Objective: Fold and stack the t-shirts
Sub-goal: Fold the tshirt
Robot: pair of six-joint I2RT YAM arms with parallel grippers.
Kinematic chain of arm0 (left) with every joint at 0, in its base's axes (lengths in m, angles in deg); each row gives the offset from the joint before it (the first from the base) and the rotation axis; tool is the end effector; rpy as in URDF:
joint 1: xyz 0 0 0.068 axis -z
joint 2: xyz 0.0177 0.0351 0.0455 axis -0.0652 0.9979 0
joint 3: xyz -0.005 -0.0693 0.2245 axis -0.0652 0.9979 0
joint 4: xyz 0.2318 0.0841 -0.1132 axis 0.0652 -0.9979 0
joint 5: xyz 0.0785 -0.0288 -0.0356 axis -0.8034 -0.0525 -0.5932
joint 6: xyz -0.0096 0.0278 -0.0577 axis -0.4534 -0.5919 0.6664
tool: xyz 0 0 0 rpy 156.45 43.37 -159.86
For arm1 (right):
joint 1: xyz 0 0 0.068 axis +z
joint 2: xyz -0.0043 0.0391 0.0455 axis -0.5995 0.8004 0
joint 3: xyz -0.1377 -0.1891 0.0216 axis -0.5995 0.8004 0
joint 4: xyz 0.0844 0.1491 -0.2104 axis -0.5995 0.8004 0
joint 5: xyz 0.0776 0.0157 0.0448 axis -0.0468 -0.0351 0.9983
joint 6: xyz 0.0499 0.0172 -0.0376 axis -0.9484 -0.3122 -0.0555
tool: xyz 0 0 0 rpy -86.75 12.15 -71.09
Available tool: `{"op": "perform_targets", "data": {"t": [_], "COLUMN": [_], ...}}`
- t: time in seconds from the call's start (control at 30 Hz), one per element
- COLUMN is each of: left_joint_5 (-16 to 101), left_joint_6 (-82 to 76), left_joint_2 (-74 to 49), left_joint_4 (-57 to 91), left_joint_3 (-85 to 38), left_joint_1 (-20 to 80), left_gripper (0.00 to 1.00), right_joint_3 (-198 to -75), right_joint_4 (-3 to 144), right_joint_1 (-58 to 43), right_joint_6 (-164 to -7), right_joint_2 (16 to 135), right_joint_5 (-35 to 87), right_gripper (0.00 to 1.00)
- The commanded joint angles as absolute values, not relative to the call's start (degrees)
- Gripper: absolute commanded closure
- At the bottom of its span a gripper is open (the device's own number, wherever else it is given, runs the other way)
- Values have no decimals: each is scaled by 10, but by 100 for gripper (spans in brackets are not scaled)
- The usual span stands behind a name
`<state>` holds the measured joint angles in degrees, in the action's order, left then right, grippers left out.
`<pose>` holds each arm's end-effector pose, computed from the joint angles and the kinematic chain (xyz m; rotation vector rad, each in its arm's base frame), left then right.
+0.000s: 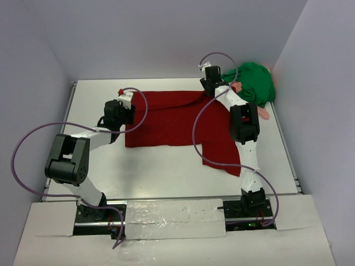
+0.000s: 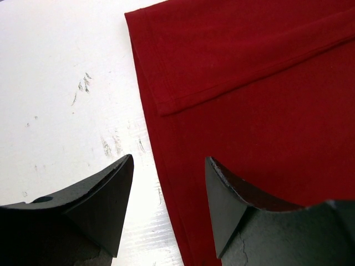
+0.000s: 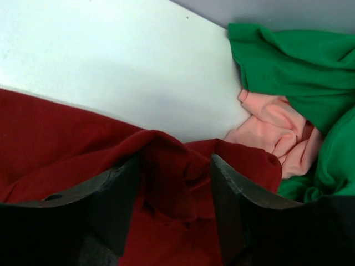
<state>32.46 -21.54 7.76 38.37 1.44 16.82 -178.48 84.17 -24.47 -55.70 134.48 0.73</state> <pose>0.3606 -0.0823 0.1360 0.3329 1.9695 -0.0372 0.5396 0.1022 0.1424 -0.5088 2.1545 -0.4493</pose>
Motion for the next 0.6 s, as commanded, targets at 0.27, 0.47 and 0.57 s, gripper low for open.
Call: {"op": "perform_targets", "data": {"t": [0.27,0.47,0.57], "left_joint_5": [325,325,325], "left_joint_6": [-222,-223,-223], "left_joint_2": [63,63,62], "left_joint_4": [388,387,389], "left_joint_3": [4,4,5], "left_joint_1": [172,172,172], "left_gripper": [37,37,37], "right_joint_3": [-1736,-1702,-1650], "right_joint_4": [805,827,779], "right_joint_1": [-232,-234,-233], "right_joint_6": [-553,-554,-540], "right_joint_2": [1298,1269,1239], "right_joint_5": [-4,-8,-28], "right_gripper": [37,38,38]}}
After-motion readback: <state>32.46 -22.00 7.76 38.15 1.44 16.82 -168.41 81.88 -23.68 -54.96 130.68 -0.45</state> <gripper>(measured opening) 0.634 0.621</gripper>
